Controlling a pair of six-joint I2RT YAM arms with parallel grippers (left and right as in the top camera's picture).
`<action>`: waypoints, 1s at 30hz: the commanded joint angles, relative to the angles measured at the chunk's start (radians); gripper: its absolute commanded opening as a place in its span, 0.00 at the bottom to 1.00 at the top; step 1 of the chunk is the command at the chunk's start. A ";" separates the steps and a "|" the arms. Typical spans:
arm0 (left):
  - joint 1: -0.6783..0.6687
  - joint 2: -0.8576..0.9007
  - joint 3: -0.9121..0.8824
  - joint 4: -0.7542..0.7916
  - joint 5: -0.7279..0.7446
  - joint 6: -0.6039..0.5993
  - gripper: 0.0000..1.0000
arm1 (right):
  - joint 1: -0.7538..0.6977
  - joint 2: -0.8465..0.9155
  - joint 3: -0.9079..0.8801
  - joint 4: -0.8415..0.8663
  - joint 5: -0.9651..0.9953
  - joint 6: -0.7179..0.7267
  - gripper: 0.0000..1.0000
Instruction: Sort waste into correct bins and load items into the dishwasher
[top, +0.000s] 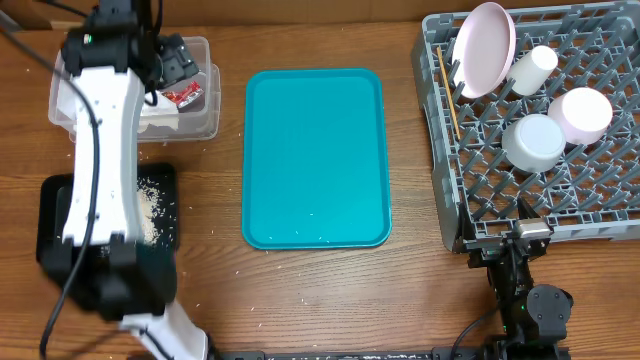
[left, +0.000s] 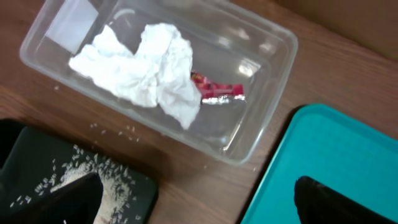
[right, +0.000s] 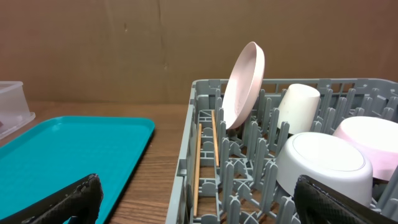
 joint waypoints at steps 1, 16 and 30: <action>0.002 -0.162 -0.239 0.107 -0.028 0.058 1.00 | -0.003 -0.012 -0.011 0.004 0.009 0.000 1.00; 0.002 -0.718 -1.184 0.798 0.146 0.167 1.00 | -0.003 -0.012 -0.011 0.004 0.009 0.000 1.00; -0.008 -1.210 -1.778 1.055 0.196 0.145 1.00 | -0.003 -0.012 -0.011 0.004 0.009 0.000 1.00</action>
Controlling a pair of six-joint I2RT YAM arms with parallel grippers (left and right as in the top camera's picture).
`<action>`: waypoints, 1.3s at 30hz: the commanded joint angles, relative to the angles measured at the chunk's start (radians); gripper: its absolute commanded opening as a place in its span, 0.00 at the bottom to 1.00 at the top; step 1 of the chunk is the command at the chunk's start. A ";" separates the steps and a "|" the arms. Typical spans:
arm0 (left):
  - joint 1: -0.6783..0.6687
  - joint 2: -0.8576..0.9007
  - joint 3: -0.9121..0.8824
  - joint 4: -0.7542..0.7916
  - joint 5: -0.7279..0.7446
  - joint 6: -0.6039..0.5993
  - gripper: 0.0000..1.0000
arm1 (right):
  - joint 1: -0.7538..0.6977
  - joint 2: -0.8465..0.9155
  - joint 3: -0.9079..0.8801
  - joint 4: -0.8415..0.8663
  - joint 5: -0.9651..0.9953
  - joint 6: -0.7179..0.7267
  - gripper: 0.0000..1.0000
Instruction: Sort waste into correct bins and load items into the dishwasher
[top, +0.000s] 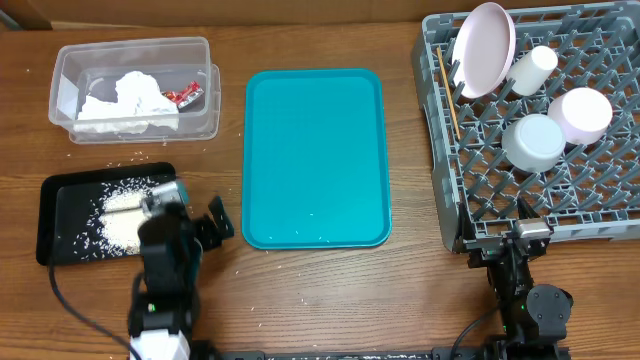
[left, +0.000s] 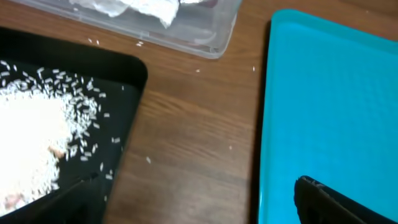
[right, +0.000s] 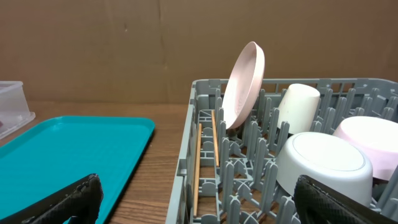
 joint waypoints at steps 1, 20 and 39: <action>-0.013 -0.124 -0.087 0.024 0.022 -0.002 1.00 | -0.003 -0.012 -0.011 0.004 0.009 0.000 1.00; -0.133 -0.545 -0.278 0.035 -0.053 0.087 1.00 | -0.003 -0.012 -0.011 0.004 0.009 0.000 1.00; -0.127 -0.756 -0.278 0.032 -0.018 0.236 1.00 | -0.003 -0.012 -0.011 0.004 0.009 0.000 1.00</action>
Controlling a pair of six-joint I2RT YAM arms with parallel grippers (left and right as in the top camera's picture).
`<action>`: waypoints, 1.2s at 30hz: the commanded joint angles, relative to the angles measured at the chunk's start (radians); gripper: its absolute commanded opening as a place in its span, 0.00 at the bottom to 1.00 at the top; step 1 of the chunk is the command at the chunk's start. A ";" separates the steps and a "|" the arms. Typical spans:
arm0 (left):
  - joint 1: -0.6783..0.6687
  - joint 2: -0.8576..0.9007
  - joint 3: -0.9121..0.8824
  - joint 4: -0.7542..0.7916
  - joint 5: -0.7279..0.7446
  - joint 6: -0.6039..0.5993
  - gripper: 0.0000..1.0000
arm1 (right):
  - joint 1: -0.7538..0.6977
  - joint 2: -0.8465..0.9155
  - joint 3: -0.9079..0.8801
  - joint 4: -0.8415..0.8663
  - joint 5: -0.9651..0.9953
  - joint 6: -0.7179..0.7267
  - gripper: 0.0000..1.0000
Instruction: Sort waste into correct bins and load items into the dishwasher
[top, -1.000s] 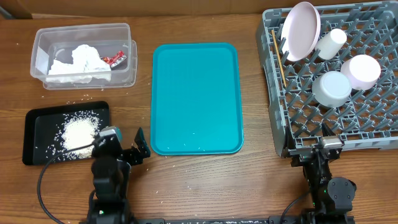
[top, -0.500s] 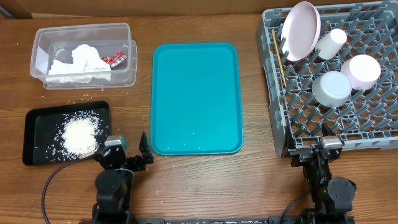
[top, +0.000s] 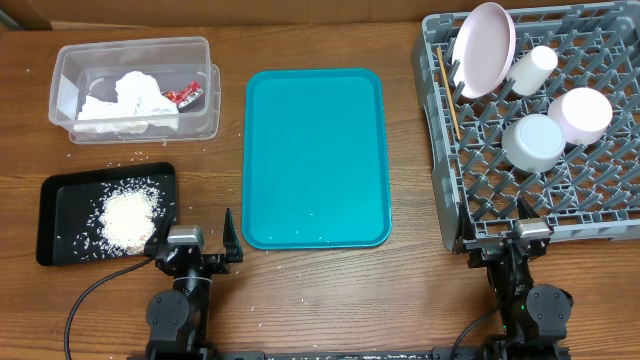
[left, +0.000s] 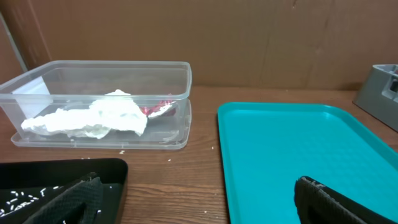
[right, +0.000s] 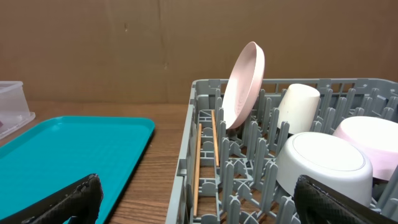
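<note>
The teal tray (top: 315, 155) lies bare in the middle of the table. At the back left a clear bin (top: 130, 42) holds a crumpled white tissue (top: 125, 100) and a red wrapper (top: 182, 95). White rice (top: 130, 215) is heaped in a black tray (top: 70, 200). The grey dish rack (top: 600, 190) carries a pink plate (top: 485, 45), a white cup (top: 530, 68), a pink bowl (top: 580, 113), a white bowl (top: 533, 142) and a chopstick (top: 449, 90). My left gripper (left: 199, 205) sits open and empty at the front edge, between the black tray and the teal tray. My right gripper (right: 199, 202) is open and empty by the rack's front left corner.
Loose rice grains (top: 125, 160) are scattered on the wood between the clear bin and the black tray. A brown cardboard wall (left: 249, 37) closes off the far side of the table. Both arms are folded low at the near edge.
My left arm has dropped lower at the front edge. Its camera looked down on the black tray and the teal tray's edge; now it looks level across the table. The right arm has not moved.
My left arm was stretched over the clear bin, its open gripper above the tissue and the red wrapper. Then it stood back at the front left beside the black tray. Now it is folded down at the near edge, open and empty. The right arm stayed still throughout.
</note>
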 joint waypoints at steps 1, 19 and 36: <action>0.006 -0.014 -0.003 -0.002 0.022 0.026 1.00 | -0.003 -0.012 -0.011 0.005 0.009 0.000 1.00; 0.027 -0.013 -0.003 0.000 0.023 0.026 1.00 | -0.003 -0.012 -0.011 0.005 0.009 0.000 1.00; 0.027 -0.013 -0.003 0.000 0.023 0.026 1.00 | -0.003 -0.012 -0.011 0.005 0.009 0.000 1.00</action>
